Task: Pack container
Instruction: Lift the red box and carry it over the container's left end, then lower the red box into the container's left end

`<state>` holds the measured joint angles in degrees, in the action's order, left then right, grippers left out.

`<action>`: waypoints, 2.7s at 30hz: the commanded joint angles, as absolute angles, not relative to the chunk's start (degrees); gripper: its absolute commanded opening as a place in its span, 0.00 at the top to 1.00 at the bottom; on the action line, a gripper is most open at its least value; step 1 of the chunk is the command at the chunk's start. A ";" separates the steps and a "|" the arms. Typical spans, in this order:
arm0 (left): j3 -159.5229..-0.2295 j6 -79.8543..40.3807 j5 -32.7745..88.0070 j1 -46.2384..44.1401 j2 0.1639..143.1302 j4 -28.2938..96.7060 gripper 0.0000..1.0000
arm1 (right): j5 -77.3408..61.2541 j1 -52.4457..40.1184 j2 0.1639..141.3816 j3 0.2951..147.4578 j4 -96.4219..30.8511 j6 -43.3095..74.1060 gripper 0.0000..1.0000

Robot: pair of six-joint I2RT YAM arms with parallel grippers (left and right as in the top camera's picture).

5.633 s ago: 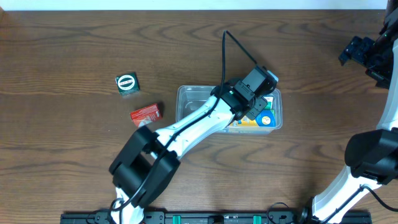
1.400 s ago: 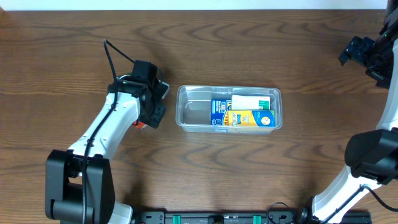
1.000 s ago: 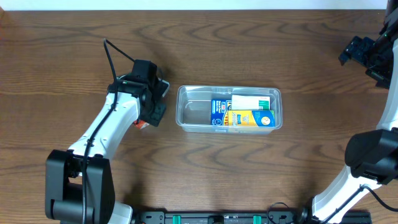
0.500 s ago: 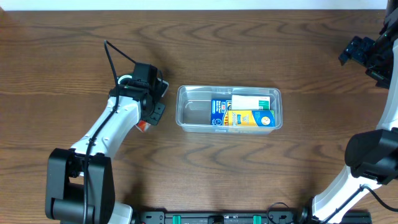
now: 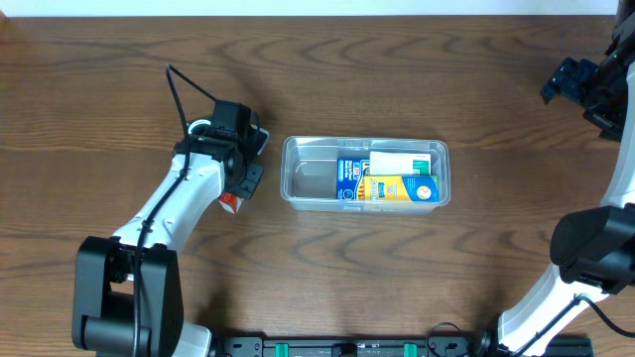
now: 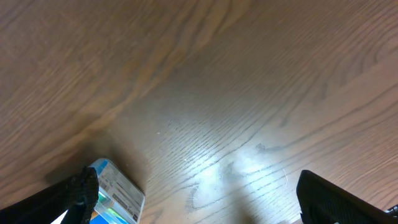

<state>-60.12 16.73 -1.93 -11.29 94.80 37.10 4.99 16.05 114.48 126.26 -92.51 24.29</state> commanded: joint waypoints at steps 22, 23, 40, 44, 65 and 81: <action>-73.65 -12.82 32.34 -11.66 80.09 41.28 0.73 | 5.78 16.49 114.67 127.00 -92.55 23.70 0.01; -73.63 -12.82 32.64 -11.99 80.29 41.25 0.73 | 5.78 16.49 114.67 127.00 -92.55 23.68 0.01; -73.63 -12.78 29.39 -19.70 90.21 35.90 0.73 | 5.78 16.49 114.67 127.02 -92.58 23.70 0.01; -73.63 -12.78 28.93 -20.29 92.40 35.83 0.73 | 5.78 16.49 114.67 127.00 -92.55 23.70 0.01; -73.41 -14.24 28.91 -21.37 98.67 35.20 0.73 | 5.78 16.49 114.67 127.00 -92.55 23.70 0.01; -73.41 -14.96 28.91 -21.34 100.40 34.37 0.55 | 5.78 16.49 114.67 127.00 -92.55 23.70 0.01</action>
<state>-72.47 -14.94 29.54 -21.23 100.40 34.44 4.99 16.05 114.48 126.26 -92.51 24.29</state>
